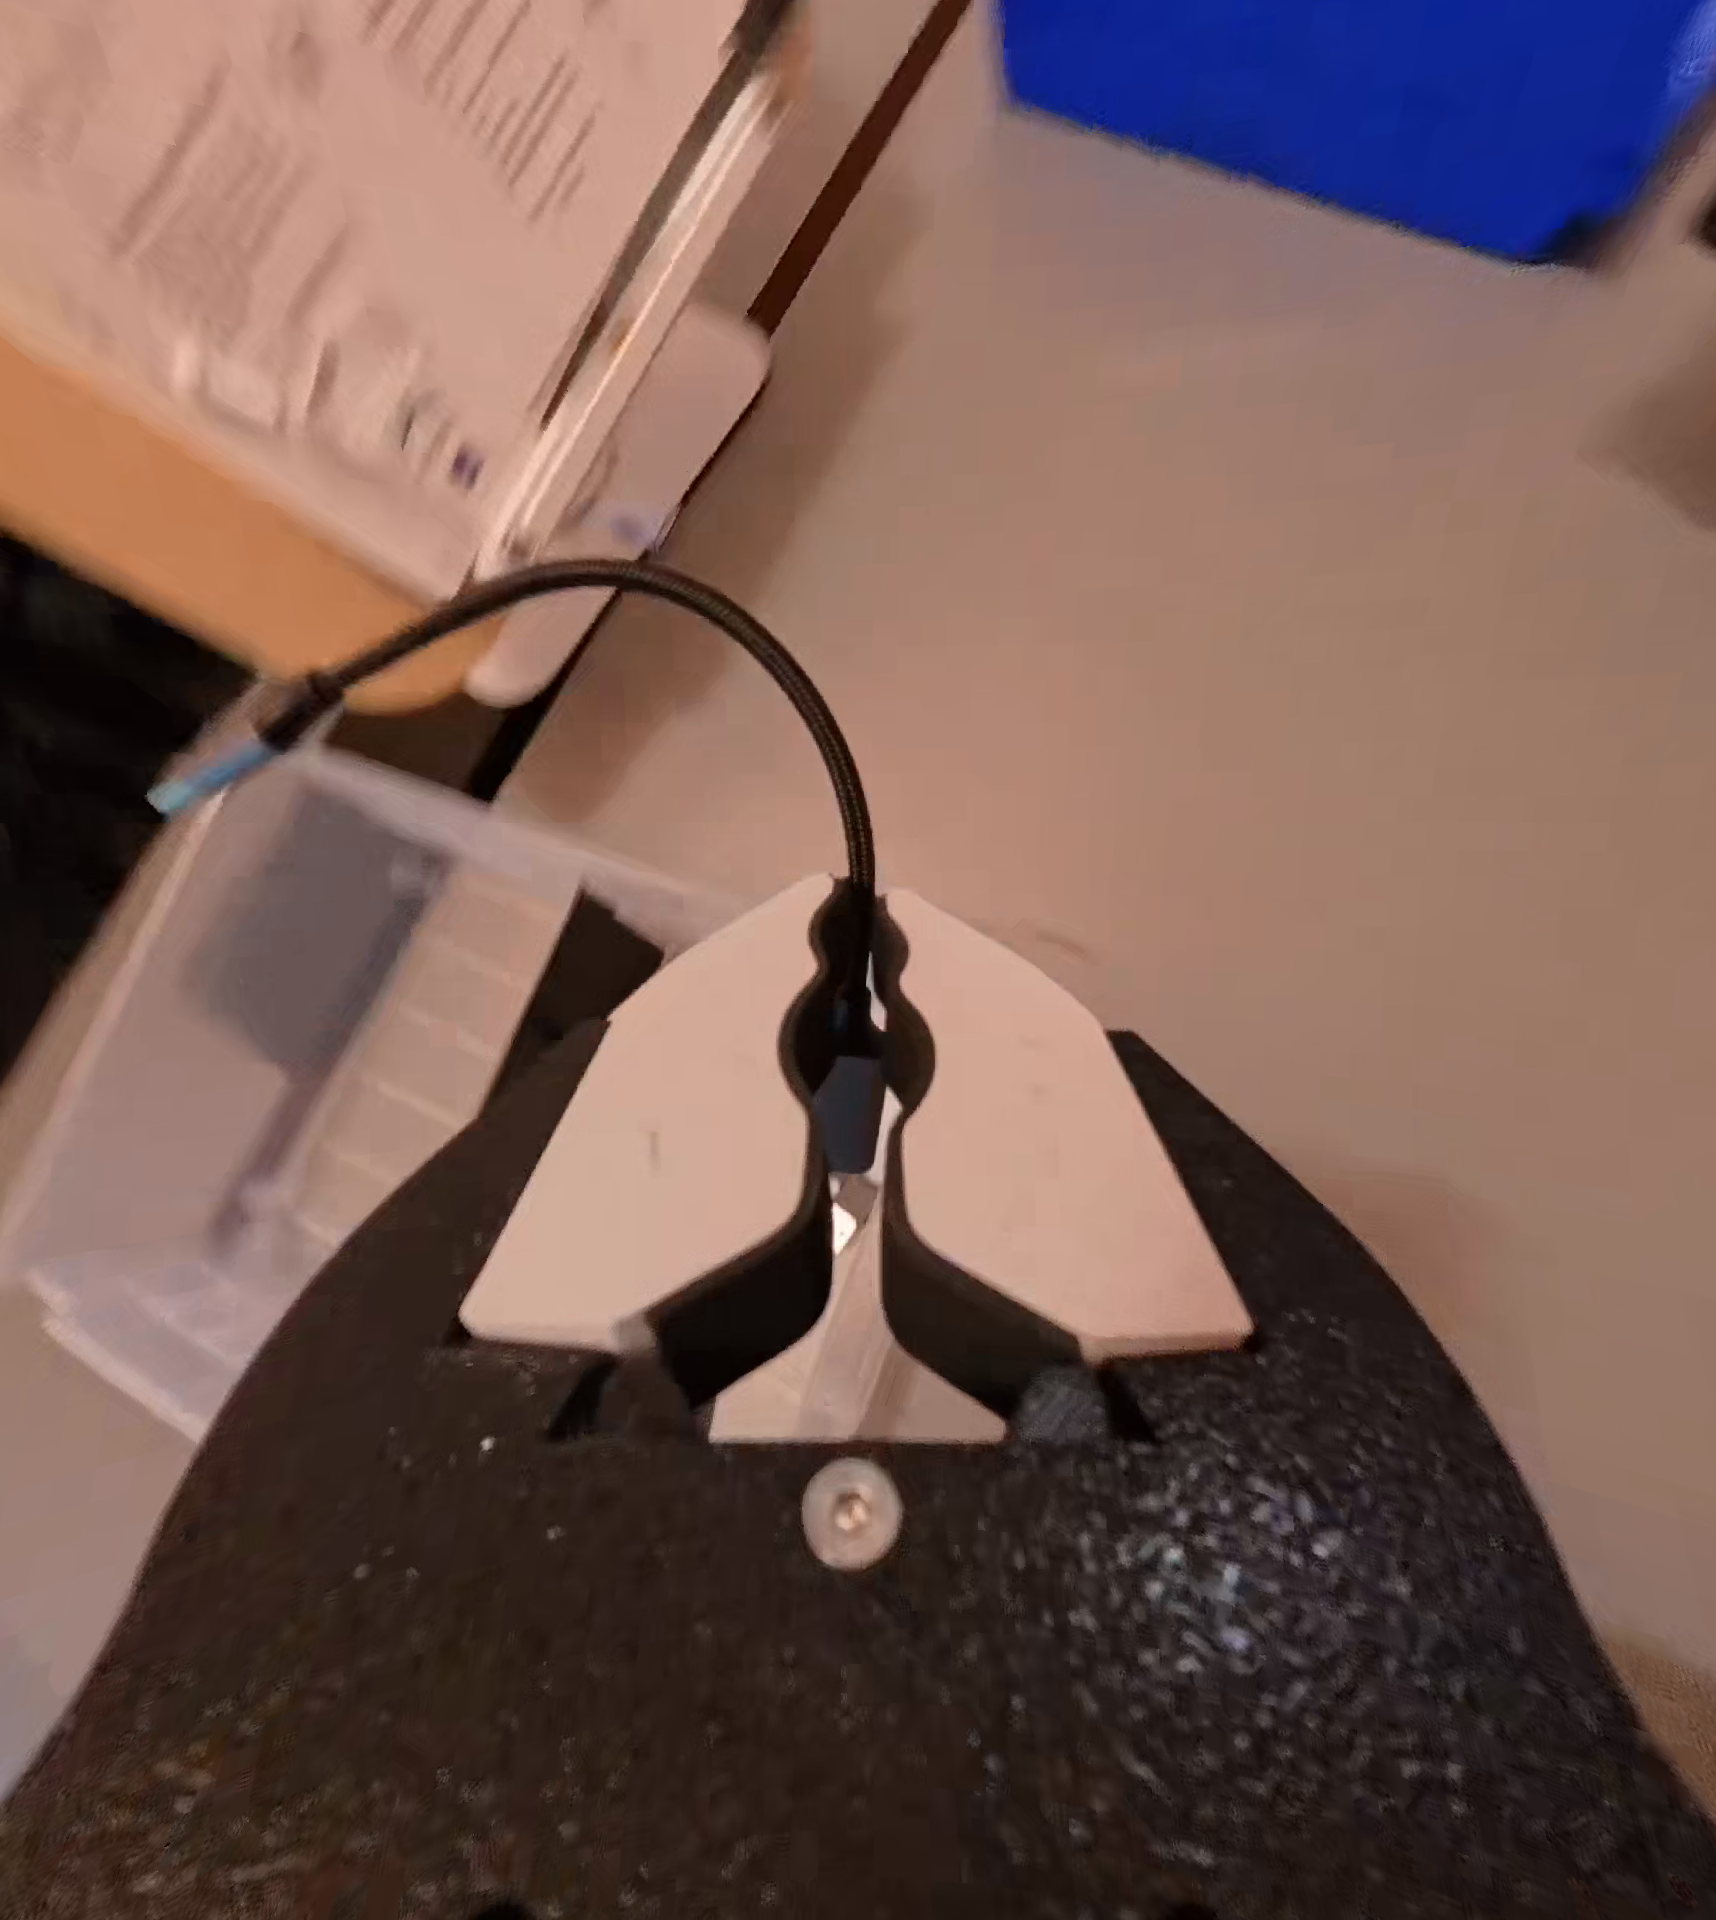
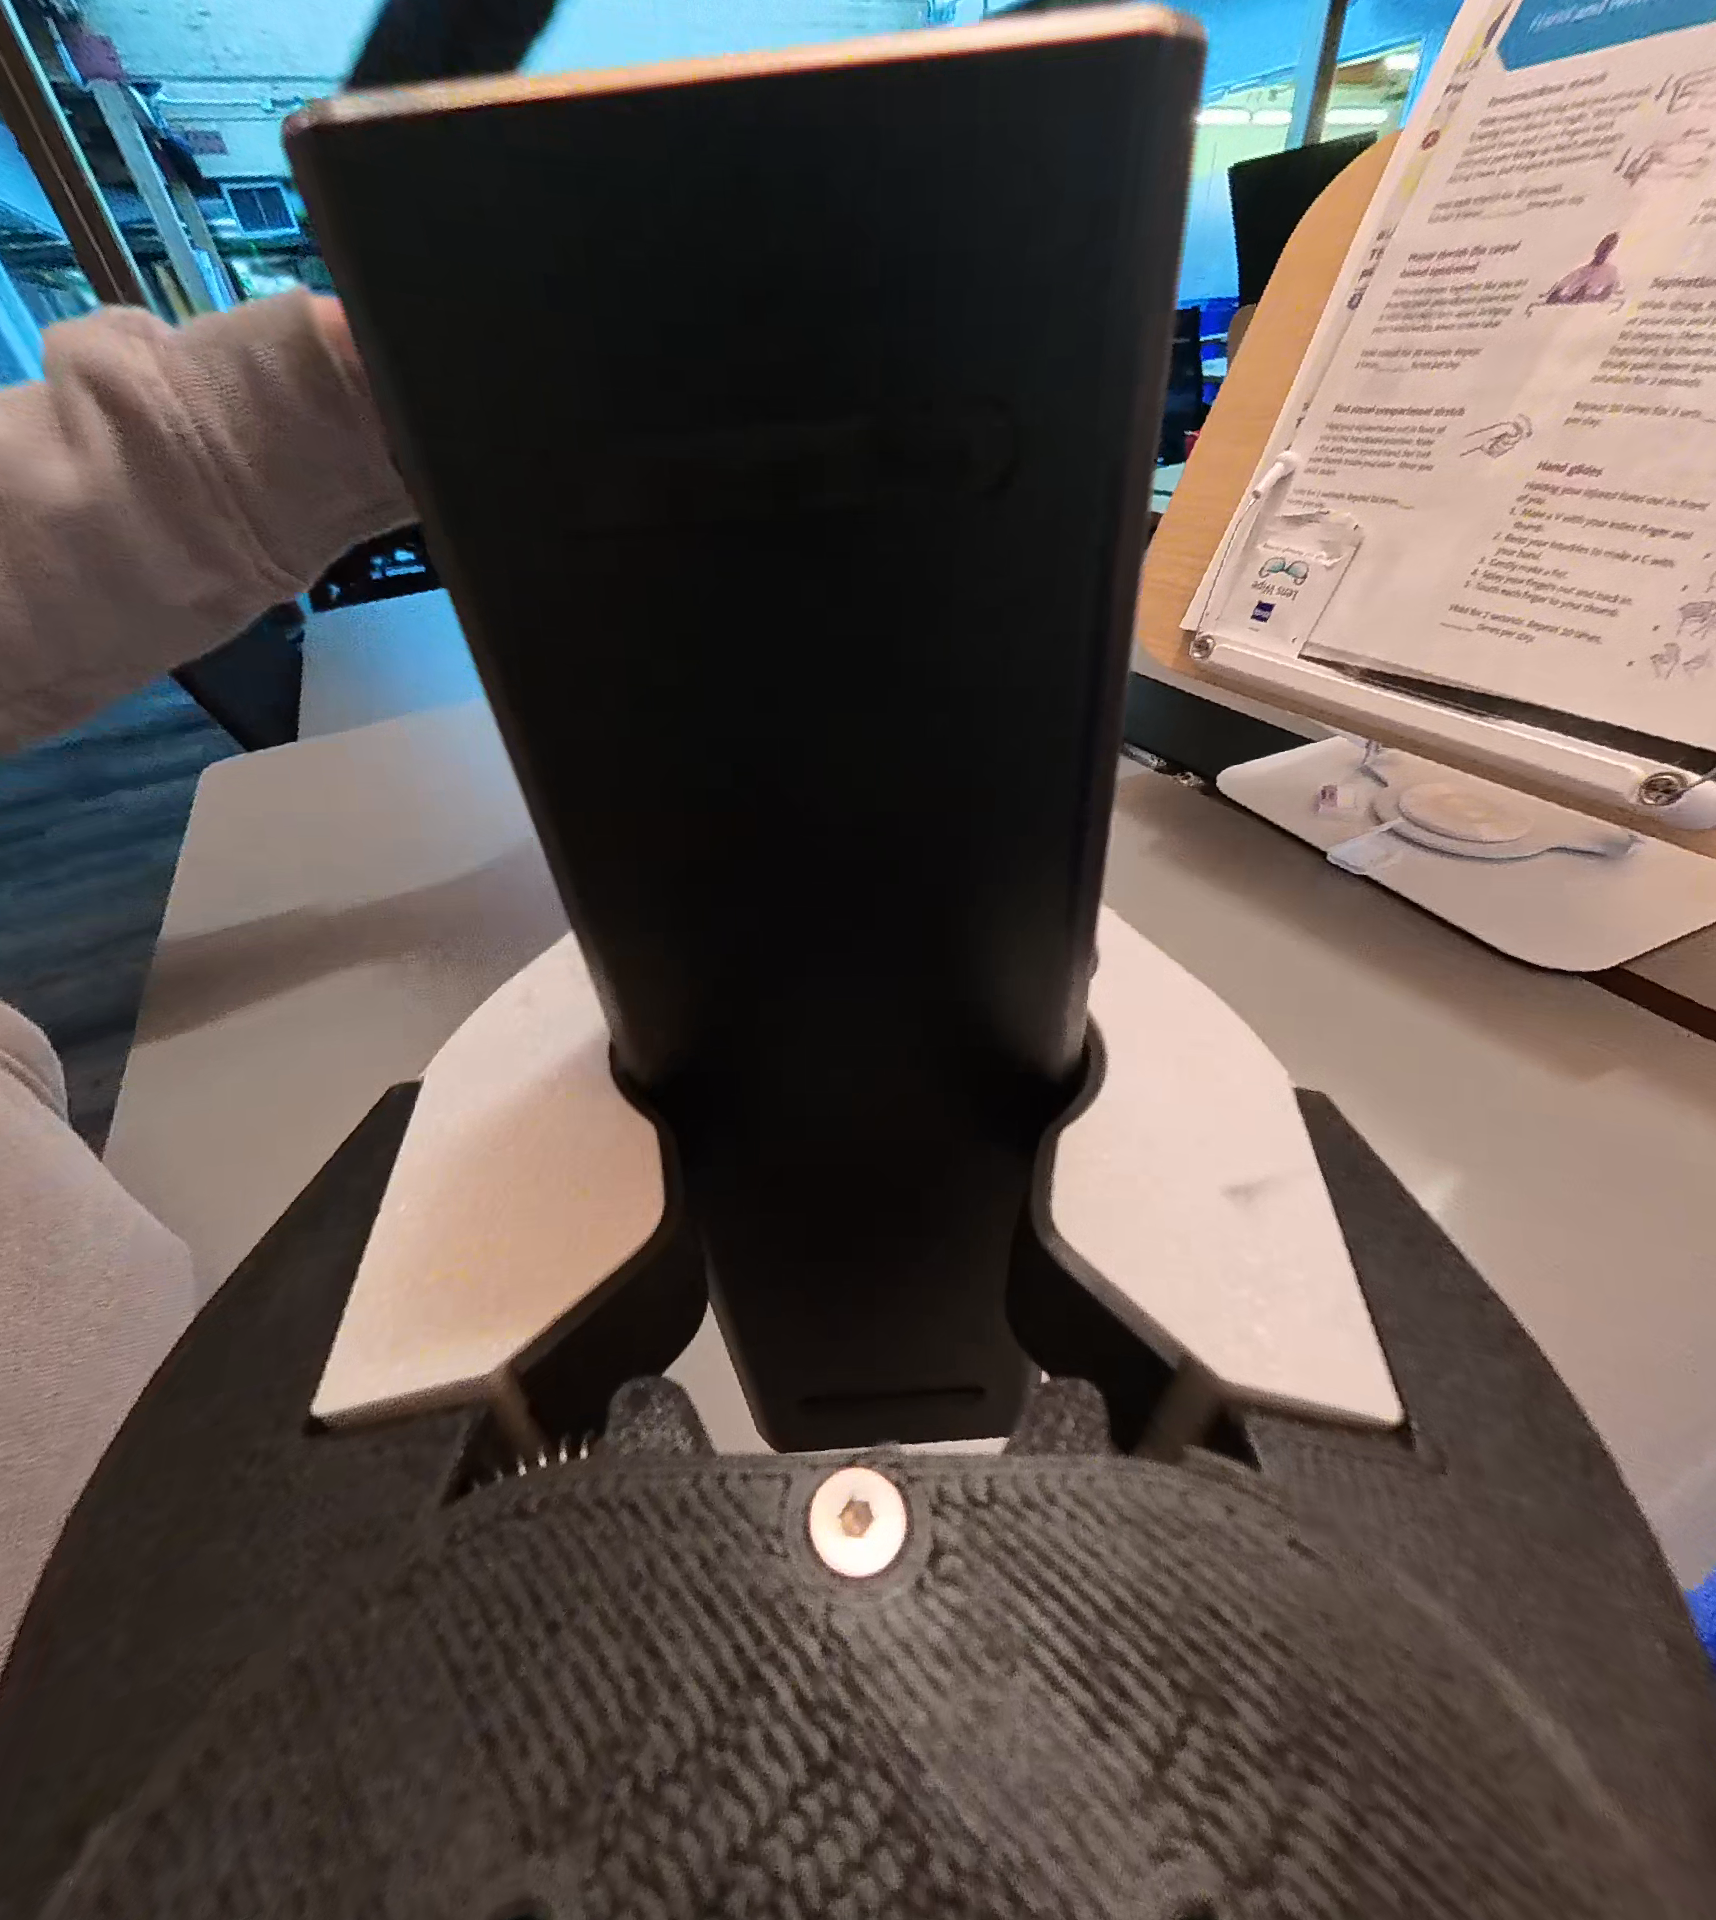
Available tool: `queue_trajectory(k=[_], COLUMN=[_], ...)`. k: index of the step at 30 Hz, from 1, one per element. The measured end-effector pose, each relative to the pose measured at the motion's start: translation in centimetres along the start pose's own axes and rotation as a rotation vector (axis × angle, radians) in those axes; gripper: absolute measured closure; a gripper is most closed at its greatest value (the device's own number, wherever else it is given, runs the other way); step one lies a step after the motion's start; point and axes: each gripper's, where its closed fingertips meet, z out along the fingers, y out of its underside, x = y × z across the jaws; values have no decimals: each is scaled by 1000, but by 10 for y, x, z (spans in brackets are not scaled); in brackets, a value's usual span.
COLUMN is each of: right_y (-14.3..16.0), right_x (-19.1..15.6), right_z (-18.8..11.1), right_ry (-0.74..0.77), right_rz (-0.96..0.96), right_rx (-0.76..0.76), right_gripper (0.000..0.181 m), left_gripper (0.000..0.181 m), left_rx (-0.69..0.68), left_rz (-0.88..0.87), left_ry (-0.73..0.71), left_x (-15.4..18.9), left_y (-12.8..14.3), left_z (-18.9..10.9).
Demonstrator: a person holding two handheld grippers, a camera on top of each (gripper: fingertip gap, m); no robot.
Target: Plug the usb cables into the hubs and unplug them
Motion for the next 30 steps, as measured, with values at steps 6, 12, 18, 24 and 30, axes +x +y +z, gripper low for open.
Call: queue_trajectory(k=[6,12,18,24,30], right_y=[-5,-4,-1,-1,1], right_x=[6,3,-7,-10,-11], right_z=[-11,-19,-15,-12,-8], right_ry=[19,8,-25,-39,-46], right_rz=[16,43,32,26,27], right_rx=[44,73,65,64,65], right_gripper=[106,106,106,106,106], left_gripper=[179,179,172,155,151], left_rx=[-48,-214,-238,-195,-59], left_rz=[586,799,711,320,-158], left_ry=[73,237,324,292,181], left_x=[83,131,141,138,166], left_y=[9,80,110,92,18], left_z=[29,67,79,79,113])
